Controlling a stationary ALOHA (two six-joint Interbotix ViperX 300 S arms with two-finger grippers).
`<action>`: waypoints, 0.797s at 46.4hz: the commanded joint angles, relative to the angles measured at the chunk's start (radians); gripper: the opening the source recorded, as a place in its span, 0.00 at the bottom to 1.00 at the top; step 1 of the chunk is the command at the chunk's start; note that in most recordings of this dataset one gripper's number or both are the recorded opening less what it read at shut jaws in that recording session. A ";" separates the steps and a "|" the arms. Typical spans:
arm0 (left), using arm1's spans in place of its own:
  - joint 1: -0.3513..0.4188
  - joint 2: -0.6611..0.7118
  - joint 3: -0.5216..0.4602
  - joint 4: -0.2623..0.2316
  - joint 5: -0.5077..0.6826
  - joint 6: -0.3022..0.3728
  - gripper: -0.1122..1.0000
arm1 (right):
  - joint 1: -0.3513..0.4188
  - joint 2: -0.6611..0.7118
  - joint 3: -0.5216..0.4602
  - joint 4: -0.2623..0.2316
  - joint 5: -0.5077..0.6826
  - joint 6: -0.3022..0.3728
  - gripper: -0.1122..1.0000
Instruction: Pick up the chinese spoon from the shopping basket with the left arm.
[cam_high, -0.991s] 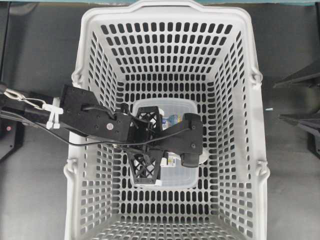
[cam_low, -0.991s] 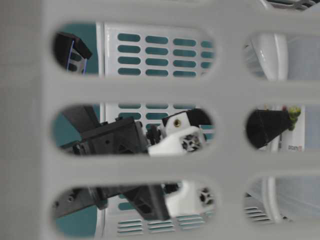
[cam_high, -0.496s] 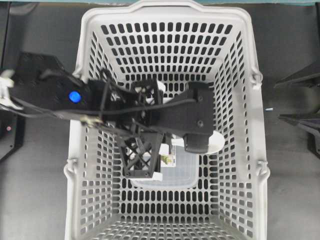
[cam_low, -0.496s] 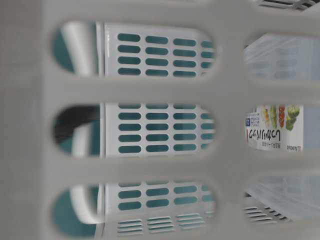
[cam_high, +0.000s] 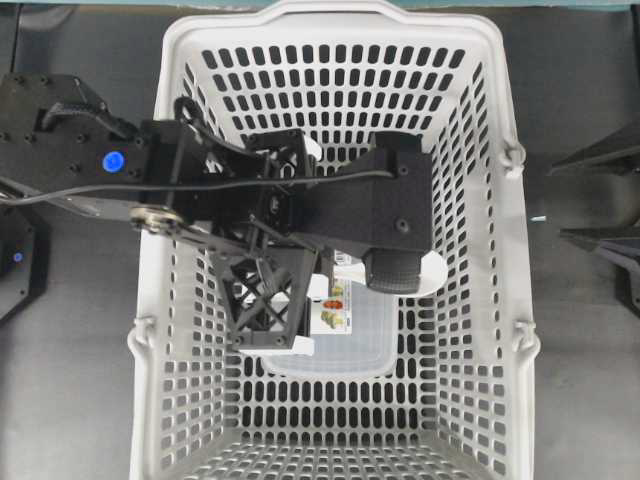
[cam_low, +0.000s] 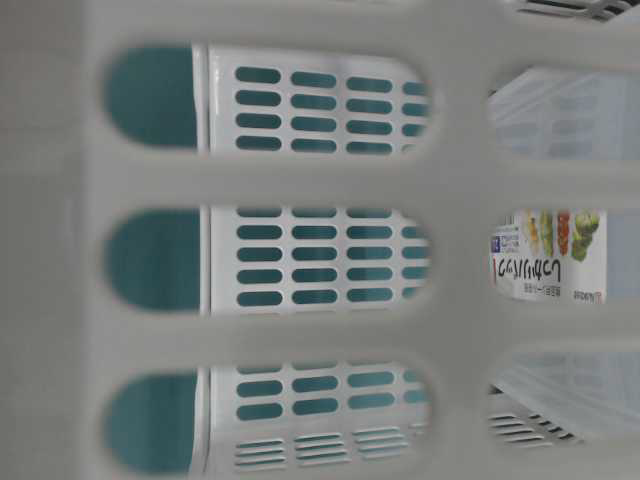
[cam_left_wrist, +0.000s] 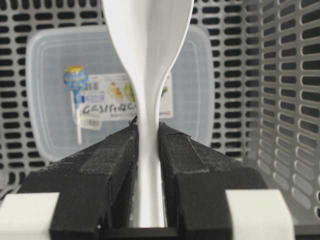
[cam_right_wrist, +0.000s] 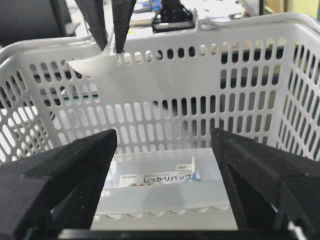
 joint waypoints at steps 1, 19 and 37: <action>0.003 -0.017 -0.029 0.003 -0.003 0.002 0.21 | -0.002 0.006 -0.008 0.003 -0.009 0.002 0.76; 0.003 -0.015 -0.028 0.003 -0.008 0.002 0.21 | -0.002 0.006 -0.008 0.003 -0.008 0.002 0.76; 0.002 -0.006 -0.032 0.003 -0.009 0.002 0.21 | -0.002 0.002 -0.008 0.003 -0.003 0.002 0.76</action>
